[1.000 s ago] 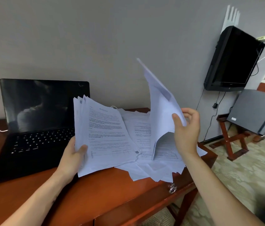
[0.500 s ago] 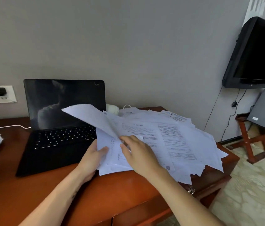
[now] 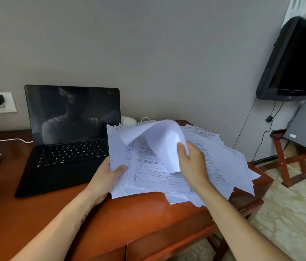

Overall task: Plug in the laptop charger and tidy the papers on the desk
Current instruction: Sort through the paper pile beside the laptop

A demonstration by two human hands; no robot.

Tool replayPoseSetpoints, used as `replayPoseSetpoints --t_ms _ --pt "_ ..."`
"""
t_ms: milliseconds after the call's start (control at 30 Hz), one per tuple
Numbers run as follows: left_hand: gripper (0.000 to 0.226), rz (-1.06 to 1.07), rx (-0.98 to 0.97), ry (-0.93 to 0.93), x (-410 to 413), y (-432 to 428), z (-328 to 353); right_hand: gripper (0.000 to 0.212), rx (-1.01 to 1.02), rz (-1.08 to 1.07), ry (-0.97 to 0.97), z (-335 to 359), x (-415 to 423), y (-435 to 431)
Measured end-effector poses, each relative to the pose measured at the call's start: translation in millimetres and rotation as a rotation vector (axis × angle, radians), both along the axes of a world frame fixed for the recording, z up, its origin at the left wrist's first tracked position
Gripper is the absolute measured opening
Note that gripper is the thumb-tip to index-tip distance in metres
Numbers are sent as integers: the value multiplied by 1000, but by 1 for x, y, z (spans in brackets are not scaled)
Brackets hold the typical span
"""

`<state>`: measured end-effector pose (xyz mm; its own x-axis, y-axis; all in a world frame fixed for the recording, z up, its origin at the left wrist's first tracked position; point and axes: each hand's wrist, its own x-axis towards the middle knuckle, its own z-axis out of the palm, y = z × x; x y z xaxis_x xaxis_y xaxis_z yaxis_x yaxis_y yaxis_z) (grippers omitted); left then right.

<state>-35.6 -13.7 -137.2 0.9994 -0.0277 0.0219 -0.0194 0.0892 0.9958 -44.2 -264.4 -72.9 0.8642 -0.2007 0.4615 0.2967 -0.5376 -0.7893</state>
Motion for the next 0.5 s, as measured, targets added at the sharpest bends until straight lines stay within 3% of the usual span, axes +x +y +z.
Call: replayPoseSetpoints --t_ms 133,200,300,433,500 --pt "43 -12 13 -28 -4 -2 3 25 491 -18 207 18 9 -14" --pt "47 -8 12 -24 -4 -2 3 20 530 -44 261 14 12 -25" --pt "49 -20 30 -27 -4 -3 4 14 393 -109 344 -6 18 -44" --pt "50 -32 40 10 -2 -3 5 20 -160 -214 451 -27 14 -61" --pt "58 -39 53 15 -3 -2 6 29 -341 -209 483 -33 13 -61"
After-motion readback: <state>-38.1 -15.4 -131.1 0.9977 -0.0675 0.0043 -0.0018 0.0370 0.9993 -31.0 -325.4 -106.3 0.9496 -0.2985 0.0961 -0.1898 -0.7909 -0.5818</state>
